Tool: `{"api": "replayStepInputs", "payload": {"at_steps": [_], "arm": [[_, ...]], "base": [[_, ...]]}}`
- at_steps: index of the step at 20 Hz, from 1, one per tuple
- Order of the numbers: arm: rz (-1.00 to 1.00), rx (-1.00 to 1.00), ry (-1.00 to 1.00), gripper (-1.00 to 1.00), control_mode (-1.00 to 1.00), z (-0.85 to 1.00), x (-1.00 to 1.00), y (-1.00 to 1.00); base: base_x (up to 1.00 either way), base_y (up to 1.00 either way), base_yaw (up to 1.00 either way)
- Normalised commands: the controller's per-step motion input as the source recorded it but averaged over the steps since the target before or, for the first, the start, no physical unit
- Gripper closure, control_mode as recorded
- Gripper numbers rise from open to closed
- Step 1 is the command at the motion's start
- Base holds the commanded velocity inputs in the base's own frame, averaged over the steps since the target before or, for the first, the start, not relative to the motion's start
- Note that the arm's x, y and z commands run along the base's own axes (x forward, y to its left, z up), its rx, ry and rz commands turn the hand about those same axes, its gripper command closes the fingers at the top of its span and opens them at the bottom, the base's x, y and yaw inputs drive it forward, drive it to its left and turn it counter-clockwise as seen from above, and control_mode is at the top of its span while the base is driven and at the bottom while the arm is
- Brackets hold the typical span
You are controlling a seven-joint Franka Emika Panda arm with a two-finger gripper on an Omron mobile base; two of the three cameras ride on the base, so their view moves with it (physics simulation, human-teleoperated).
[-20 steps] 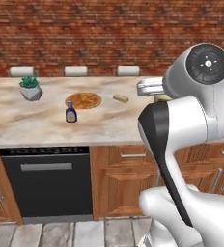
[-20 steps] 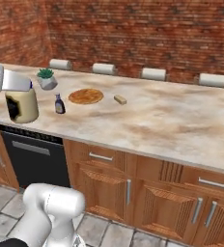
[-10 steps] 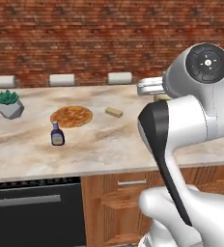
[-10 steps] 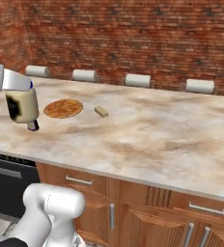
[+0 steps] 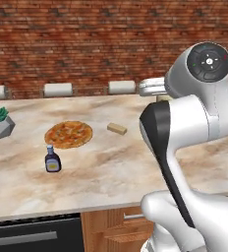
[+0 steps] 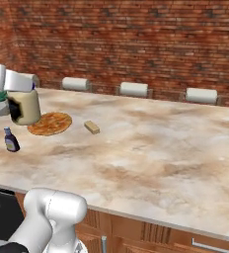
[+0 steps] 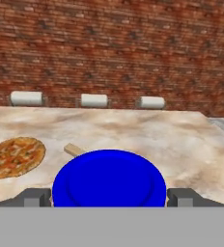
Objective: Move the mayonnaise and condiment bottle from the cabinet to the dining counter.
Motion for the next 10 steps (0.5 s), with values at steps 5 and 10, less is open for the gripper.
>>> {"api": "replayStepInputs", "payload": {"at_steps": [5,10], "arm": [[0.13,0.14,0.06,1.0,-1.0,-0.01,0.46,-0.3],[0.46,0.17,0.01,1.0,-1.0,-0.14,0.43,-0.31]], "base": [[0.0,0.0,0.0],[0.0,0.0,0.0]]}}
